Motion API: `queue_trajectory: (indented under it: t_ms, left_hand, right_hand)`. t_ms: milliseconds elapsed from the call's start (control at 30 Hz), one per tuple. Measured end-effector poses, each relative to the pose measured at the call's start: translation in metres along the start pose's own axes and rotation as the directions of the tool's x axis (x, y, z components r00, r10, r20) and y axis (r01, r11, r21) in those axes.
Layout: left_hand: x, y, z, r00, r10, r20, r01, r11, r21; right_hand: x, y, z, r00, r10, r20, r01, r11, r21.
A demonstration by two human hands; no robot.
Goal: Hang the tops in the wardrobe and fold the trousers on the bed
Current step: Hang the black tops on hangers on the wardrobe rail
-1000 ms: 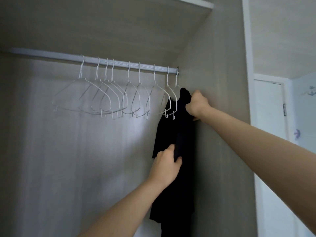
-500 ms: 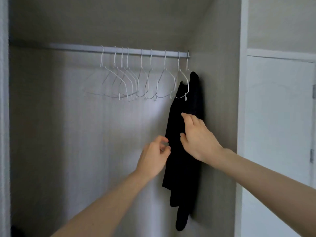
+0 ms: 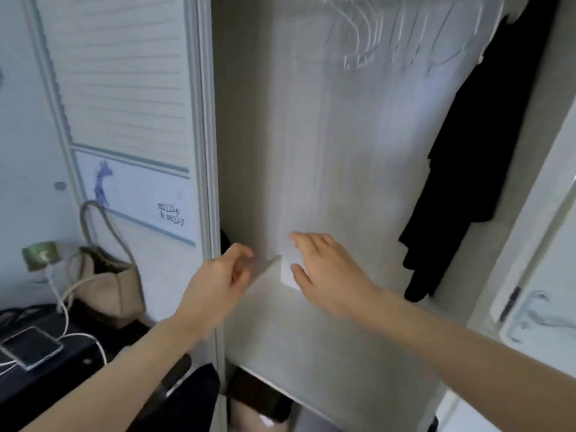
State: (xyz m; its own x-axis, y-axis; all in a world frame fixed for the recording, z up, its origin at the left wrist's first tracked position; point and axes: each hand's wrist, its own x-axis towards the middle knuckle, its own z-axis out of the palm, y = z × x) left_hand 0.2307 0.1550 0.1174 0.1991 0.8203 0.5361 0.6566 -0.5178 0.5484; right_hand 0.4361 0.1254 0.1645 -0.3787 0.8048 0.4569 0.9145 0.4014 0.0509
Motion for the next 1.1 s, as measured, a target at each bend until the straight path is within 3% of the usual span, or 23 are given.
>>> queue_trajectory:
  t_ms: [200,300,433,500,633,700,767,867,967,1100]
  left_hand:
    - [-0.123,-0.073,-0.053,0.958,-0.273,0.09,0.229,0.913,0.337]
    - [-0.171,-0.109,-0.075,0.868,-0.474,0.146,0.397,0.84,0.369]
    - [-0.231,-0.154,-0.083,0.736,-0.637,0.23,0.494,0.737,0.461]
    - [-0.254,-0.172,-0.084,0.657,-0.719,0.227,0.584,0.675,0.451]
    - [-0.274,-0.19,-0.08,0.623,-0.778,0.084,0.722,0.613,0.319]
    - [-0.276,-0.197,-0.079,0.554,-0.832,0.041,0.799,0.545,0.253]
    - [-0.278,-0.21,-0.08,0.421,-0.906,0.046,0.892,0.423,0.161]
    - [-0.279,-0.231,-0.085,0.267,-0.952,0.149,0.961,0.275,0.039]
    - [-0.28,-0.243,-0.092,0.266,-0.941,0.211,0.964,0.264,-0.035]
    - [-0.277,-0.241,-0.098,0.341,-0.926,0.163,0.94,0.337,-0.05]
  right_hand:
    - [-0.022,-0.102,0.068,0.957,-0.212,0.2,0.135,0.93,0.341]
    - [-0.026,-0.147,0.102,0.92,-0.264,0.291,0.119,0.893,0.435]
    - [-0.032,-0.199,0.151,0.827,-0.304,0.473,0.053,0.879,0.473]
    - [-0.034,-0.227,0.171,0.763,-0.297,0.575,-0.014,0.881,0.473]
    - [-0.048,-0.271,0.201,0.67,-0.264,0.693,-0.12,0.883,0.453]
    - [-0.054,-0.284,0.21,0.698,-0.216,0.683,-0.12,0.905,0.408]
    - [-0.056,-0.291,0.214,0.749,-0.173,0.639,-0.132,0.907,0.4]
    - [-0.055,-0.291,0.217,0.841,-0.149,0.52,-0.114,0.891,0.439]
    - [-0.054,-0.289,0.217,0.902,-0.126,0.413,-0.127,0.837,0.532]
    - [-0.049,-0.292,0.205,0.932,-0.064,0.357,-0.208,0.713,0.67]
